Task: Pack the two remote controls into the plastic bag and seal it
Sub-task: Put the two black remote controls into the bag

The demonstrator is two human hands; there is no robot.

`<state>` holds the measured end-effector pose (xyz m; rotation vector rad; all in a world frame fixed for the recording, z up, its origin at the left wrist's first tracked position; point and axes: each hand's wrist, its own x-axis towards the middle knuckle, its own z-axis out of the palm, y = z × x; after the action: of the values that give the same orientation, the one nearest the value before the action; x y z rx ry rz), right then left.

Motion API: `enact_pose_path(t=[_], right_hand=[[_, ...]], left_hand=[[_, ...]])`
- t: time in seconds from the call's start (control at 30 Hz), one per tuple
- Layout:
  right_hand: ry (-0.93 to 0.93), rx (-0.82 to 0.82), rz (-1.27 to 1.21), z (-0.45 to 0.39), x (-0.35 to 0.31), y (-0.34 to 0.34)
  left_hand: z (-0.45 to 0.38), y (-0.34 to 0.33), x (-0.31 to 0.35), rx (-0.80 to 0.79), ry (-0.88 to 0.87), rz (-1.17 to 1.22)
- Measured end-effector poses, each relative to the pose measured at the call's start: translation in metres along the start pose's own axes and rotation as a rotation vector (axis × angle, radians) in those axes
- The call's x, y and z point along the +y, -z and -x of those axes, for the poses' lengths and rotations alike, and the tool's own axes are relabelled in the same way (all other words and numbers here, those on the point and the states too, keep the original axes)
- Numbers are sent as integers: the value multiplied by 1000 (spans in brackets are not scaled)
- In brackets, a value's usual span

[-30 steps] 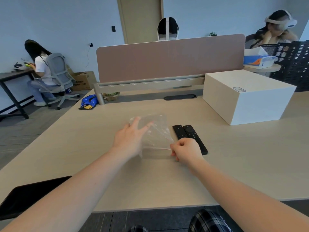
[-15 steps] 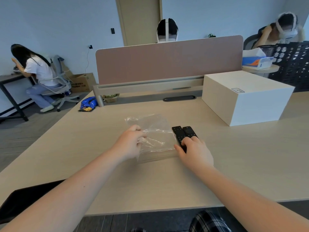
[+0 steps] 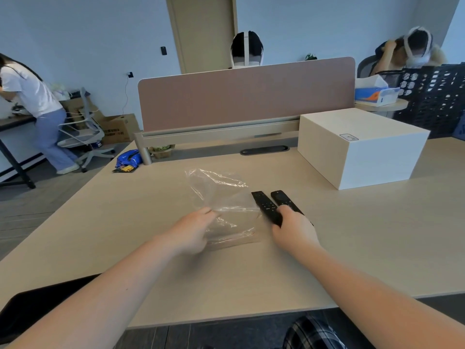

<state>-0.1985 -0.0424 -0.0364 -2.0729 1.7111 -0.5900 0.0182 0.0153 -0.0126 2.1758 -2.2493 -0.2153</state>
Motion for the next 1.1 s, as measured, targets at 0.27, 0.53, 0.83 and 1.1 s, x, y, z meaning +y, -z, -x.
enact_pose_path(t=[0.27, 0.53, 0.83, 1.1], right_hand=[[5, 245, -622, 10, -12, 41], [123, 46, -624, 32, -19, 64], [168, 81, -403, 45, -10, 57], [237, 71, -144, 22, -19, 19]], left_hand=[[-19, -2, 7, 44, 68, -74], [-52, 5, 10, 150, 196, -25], [-50, 8, 9, 204, 164, 9], [-40, 9, 40, 133, -92, 93]])
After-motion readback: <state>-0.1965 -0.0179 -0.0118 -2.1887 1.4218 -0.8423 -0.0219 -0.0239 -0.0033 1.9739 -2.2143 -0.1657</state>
